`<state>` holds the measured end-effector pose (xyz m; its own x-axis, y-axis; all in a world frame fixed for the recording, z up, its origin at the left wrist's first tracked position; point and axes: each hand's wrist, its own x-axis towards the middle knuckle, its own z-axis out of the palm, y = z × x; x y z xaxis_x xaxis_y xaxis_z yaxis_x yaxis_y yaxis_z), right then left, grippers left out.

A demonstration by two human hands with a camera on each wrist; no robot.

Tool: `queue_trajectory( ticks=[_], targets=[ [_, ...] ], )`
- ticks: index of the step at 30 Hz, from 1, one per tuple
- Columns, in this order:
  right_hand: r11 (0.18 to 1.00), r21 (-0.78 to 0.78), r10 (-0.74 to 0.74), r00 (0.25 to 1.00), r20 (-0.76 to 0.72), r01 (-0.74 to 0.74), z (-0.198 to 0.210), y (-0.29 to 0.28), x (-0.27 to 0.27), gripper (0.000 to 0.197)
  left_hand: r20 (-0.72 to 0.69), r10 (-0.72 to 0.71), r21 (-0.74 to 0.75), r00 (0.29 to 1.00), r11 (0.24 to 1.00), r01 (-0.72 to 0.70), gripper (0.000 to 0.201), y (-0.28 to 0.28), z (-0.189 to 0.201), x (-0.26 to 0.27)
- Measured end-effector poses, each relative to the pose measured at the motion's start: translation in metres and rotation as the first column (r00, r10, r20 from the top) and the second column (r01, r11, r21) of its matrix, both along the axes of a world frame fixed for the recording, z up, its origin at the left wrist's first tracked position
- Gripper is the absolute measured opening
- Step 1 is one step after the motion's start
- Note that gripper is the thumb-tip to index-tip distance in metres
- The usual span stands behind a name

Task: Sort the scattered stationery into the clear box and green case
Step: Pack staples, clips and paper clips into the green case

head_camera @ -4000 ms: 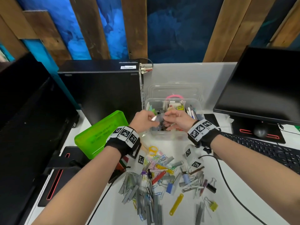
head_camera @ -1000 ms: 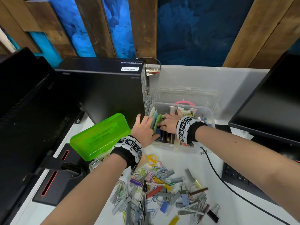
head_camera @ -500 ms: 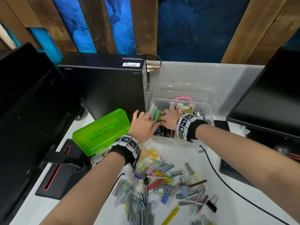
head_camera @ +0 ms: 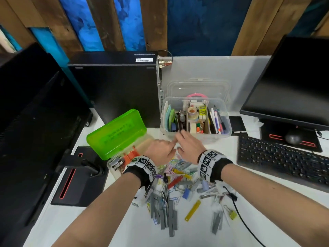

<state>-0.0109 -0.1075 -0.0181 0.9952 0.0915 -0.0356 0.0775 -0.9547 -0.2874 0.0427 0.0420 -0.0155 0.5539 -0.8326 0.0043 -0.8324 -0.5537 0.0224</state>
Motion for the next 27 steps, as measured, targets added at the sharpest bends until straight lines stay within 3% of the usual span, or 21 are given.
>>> queue_trajectory(
  ticks=[6, 12, 20, 24, 27],
  targets=[
    [0.996, 0.071, -0.023, 0.952, -0.305, 0.047, -0.051, 0.01, -0.035, 0.016, -0.01, -0.16, 0.378, 0.987, 0.913, 0.151, 0.023, 0.016, -0.018, -0.006],
    [0.992, 0.071, -0.075, 0.946, -0.315, 0.102, -0.068, 0.023, -0.05, 0.019, -0.004, -0.209, 0.528, 0.978, 0.83, 0.179, 0.031, 0.025, -0.031, -0.016],
    [0.999, 0.036, -0.003, 0.945, -0.327, 0.016, -0.069, 0.038, -0.055, 0.024, 0.095, -0.272, 0.551, 0.958, 0.816, 0.177, 0.027, 0.026, -0.042, -0.029],
    [1.0, 0.003, 0.007, 0.945, -0.328, -0.007, -0.068, 0.038, -0.056, 0.021, 0.023, -0.245, 0.535, 0.969, 0.822, 0.195, 0.026, 0.027, -0.043, -0.026],
    [0.999, -0.013, 0.032, 0.929, -0.369, -0.039, -0.069, 0.036, -0.054, 0.015, -0.071, -0.19, 0.491, 0.979, 0.848, 0.2, 0.011, 0.028, -0.037, -0.019]
  ],
)
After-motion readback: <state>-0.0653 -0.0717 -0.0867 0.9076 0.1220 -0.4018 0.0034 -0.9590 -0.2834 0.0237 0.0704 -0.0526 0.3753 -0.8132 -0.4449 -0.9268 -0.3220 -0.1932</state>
